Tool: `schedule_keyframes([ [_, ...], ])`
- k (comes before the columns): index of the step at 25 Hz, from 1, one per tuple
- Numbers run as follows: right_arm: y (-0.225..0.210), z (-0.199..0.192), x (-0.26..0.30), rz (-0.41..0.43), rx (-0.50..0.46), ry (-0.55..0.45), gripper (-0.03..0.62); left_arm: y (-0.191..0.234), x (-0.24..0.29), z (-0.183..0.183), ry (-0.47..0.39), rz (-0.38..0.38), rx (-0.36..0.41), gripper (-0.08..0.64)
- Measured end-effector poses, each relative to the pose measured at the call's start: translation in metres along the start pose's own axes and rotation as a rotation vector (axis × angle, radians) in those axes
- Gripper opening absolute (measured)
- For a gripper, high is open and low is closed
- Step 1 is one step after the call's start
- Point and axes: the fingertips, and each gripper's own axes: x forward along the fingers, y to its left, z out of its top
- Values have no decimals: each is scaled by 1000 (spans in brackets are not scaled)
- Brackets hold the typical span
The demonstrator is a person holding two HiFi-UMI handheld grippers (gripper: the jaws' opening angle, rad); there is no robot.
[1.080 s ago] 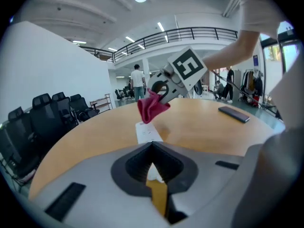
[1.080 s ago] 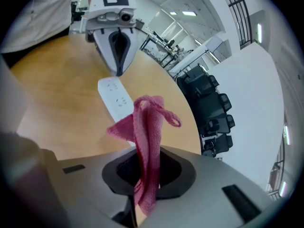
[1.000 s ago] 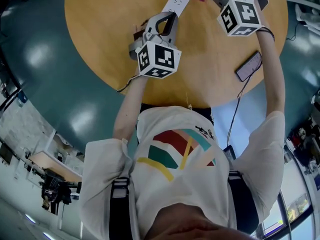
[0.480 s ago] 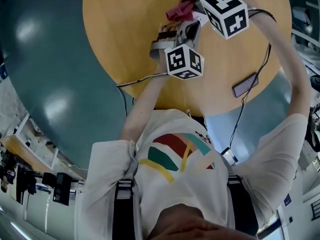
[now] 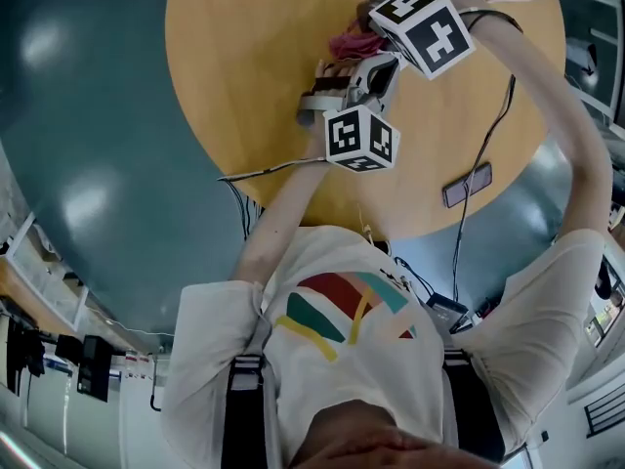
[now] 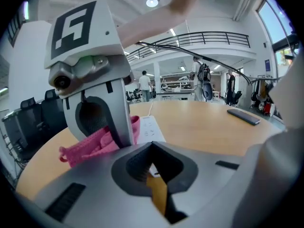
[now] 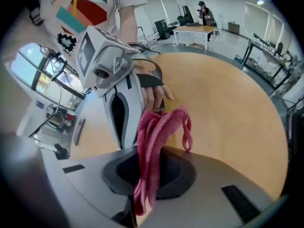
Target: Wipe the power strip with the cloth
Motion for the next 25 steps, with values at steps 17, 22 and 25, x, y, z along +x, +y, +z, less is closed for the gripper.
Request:
schedule_keyframes([
  [17,16,-55,0,121,42,86,38,3,-2,1,-9,12,-16,41],
  [22,18,-93,-6,44,148,69,39,5,0,3,-10,18,-13,41],
  [25,14,-106,-8,-36,160,62,38,2,1,1,-4,29,-16,41],
])
